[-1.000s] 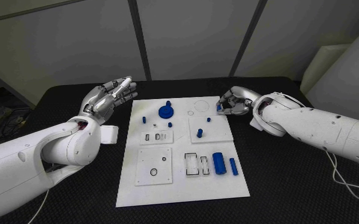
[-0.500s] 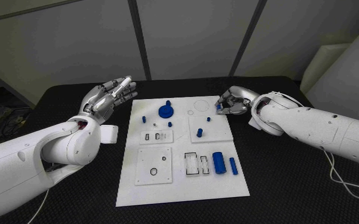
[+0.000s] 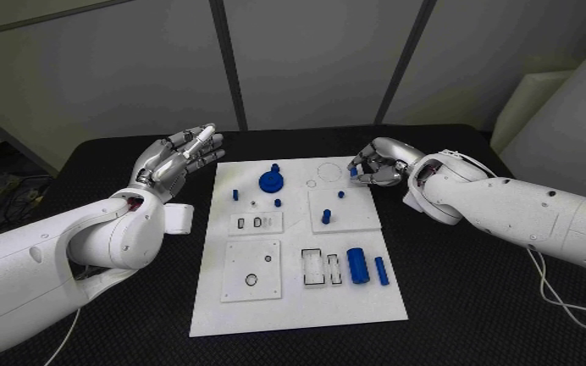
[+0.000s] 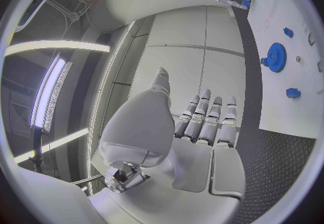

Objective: Assemble the parts on the task board

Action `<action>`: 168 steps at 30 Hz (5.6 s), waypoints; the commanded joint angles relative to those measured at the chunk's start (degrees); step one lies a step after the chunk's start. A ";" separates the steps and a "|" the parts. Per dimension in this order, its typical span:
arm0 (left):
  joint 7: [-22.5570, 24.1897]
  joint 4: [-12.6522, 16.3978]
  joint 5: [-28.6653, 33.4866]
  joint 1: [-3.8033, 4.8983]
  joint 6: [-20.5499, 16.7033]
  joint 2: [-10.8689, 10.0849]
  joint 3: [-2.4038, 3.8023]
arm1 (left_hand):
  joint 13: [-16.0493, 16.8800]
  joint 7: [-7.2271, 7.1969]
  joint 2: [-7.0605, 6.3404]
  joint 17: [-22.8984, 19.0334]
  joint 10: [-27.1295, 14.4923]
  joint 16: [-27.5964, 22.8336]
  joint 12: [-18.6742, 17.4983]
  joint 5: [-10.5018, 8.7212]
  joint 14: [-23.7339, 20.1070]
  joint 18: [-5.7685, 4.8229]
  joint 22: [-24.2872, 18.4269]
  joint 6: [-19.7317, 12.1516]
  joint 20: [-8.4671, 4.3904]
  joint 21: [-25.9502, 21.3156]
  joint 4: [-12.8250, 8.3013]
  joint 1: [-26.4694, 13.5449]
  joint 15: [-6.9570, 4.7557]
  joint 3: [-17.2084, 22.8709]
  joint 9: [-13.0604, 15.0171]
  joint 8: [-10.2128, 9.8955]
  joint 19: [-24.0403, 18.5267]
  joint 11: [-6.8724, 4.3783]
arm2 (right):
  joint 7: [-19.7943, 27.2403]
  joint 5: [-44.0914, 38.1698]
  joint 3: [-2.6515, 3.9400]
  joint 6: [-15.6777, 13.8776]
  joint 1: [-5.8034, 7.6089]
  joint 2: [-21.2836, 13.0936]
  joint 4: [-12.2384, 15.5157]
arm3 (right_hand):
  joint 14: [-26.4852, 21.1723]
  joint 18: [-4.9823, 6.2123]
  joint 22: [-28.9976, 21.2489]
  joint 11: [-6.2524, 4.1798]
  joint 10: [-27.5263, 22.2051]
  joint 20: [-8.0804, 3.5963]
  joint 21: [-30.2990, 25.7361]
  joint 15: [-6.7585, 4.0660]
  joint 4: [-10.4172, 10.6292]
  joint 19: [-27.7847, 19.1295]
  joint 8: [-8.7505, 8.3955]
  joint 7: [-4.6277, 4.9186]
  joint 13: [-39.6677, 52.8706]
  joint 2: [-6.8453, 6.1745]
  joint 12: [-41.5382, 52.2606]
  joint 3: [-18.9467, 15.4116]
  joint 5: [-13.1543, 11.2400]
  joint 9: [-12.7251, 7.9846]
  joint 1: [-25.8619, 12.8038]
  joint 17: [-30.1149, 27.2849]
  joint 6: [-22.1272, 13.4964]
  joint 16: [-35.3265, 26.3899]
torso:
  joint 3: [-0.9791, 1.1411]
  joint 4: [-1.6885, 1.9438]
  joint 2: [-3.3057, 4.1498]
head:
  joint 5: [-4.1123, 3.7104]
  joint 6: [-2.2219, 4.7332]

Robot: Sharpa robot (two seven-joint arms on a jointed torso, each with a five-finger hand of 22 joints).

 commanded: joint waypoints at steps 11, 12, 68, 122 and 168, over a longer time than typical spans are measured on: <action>0.13 0.38 -0.41 0.09 0.45 -0.21 0.06 | 0.00 3.67 0.52 -0.03 -0.02 -0.21 -0.26 0.26 -0.24 -0.79 -0.06 -0.25 -0.11 0.34 -0.43 -0.14 -0.19 0.07 -0.08 -0.17 0.28 -0.15 | -9.39 -2.57 0.45 -6.28 0.20 0.99 11.25 | 3.66 -0.87 15.09 -0.58 -0.12 -0.50 0.37 -0.58 -0.59 6.14 -0.05 -0.24 5.67 1.22 -0.61 0.09 0.17 0.64 -0.66 4.49 0.78 0.06 | -0.18 0.24 -0.03 | 0.37 0.20; 0.12 0.38 -0.41 0.09 0.45 -0.20 0.06 | 0.00 3.67 0.52 -0.03 -0.02 -0.21 -0.26 0.26 -0.24 -0.79 -0.06 -0.25 -0.11 0.34 -0.43 -0.14 -0.19 0.07 -0.08 -0.17 0.28 -0.15 | -10.31 -2.93 0.46 -6.55 0.20 1.42 11.81 | 3.65 -0.87 15.09 -0.63 -0.11 -0.52 0.37 -0.61 -0.77 6.14 -0.07 -0.30 5.66 1.35 -0.63 0.19 0.22 0.68 -0.59 4.44 0.85 0.04 | -0.19 0.30 -0.02 | 0.53 0.16; -0.24 -0.52 -0.40 0.29 0.26 0.65 0.06 | 0.01 3.60 0.60 -0.04 0.02 -0.29 -0.28 0.05 -0.39 -0.77 -0.14 -0.01 -0.16 0.26 -0.62 -0.11 -0.28 -0.03 -0.06 -0.09 0.05 -0.22 | -25.17 -13.05 -2.00 0.05 -3.21 16.76 13.76 | 3.47 -0.87 15.09 -0.65 -0.42 -0.66 0.37 -0.70 -1.95 6.14 -0.83 -0.27 4.99 1.08 -1.55 -0.12 0.55 1.03 -2.06 3.62 0.95 -0.47 | -0.16 0.53 -0.04 | 3.46 -2.20; -0.29 -0.64 -0.40 0.28 0.37 0.63 0.06 | 0.01 3.60 0.69 -0.04 0.05 -0.33 -0.30 -0.03 -0.44 -0.79 -0.15 -0.08 -0.17 0.29 -0.77 -0.09 -0.26 -0.09 -0.08 -0.11 0.06 -0.23 | -26.07 -14.68 -2.03 2.95 -3.29 16.98 12.97 | 3.36 -0.87 15.09 0.55 -2.76 0.08 0.37 0.19 -2.89 6.14 -2.23 1.20 1.68 -1.29 -6.00 -0.88 0.37 0.33 -4.48 3.18 -4.02 -0.89 | -0.15 0.50 -0.05 | 3.34 -2.78; -37.49 -5.79 -43.02 2.24 17.40 2.37 -0.01 | 11.34 -6.78 4.86 56.28 43.66 62.84 14.54 3.00 57.57 -2.74 27.63 35.30 -14.56 43.59 0.34 -2.02 -14.82 -7.84 9.72 11.52 51.65 -12.12 | -2.33 11.86 1.00 -7.20 1.23 -2.25 20.25 | 2.80 -0.87 15.09 1.75 -5.94 1.30 0.37 1.29 8.04 6.14 -0.82 2.44 -3.04 -5.49 -11.59 -4.13 -3.11 -1.66 -0.30 1.06 -11.88 -2.50 | 1.39 -0.19 -4.16 | 5.54 -4.07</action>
